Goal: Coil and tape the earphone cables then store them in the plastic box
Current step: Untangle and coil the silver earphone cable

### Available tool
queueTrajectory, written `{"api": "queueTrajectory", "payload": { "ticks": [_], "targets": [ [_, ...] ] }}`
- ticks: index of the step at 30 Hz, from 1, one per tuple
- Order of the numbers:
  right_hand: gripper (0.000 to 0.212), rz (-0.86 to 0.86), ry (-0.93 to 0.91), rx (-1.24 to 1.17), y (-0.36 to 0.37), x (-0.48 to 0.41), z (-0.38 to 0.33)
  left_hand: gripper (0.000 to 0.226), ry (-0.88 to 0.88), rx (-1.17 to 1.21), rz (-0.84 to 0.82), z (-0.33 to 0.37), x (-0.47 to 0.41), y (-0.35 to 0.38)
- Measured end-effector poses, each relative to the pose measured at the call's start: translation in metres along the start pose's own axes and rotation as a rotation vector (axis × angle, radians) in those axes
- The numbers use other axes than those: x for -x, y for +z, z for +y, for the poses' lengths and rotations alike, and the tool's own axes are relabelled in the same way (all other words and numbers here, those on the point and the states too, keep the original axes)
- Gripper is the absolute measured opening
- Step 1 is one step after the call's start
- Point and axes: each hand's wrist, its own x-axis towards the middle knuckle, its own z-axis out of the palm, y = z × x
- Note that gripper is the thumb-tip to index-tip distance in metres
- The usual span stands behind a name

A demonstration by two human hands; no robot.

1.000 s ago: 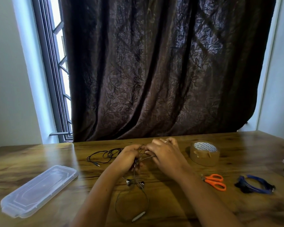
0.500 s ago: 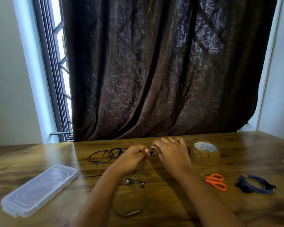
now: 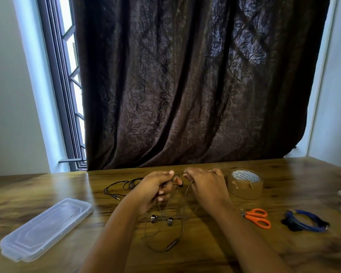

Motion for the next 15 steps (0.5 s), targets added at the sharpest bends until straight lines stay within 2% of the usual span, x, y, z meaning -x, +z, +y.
{"api": "queueTrajectory", "payload": {
  "ticks": [10, 12, 15],
  "targets": [
    [0.017, 0.038, 0.025, 0.025, 0.0008, 0.0002, 0.0021, 0.039, -0.123, -0.055, -0.030, 0.0019, 0.0080, -0.0019],
    [0.017, 0.026, 0.028, 0.032, 0.0005, -0.0001, 0.0011, 0.036, -0.117, 0.006, -0.036, 0.0017, 0.0077, -0.0020],
    [0.022, -0.032, 0.032, 0.016, -0.0012, 0.0004, -0.0015, 0.033, -0.028, 0.269, -0.012, 0.0000, 0.0050, -0.0006]
  ]
}}
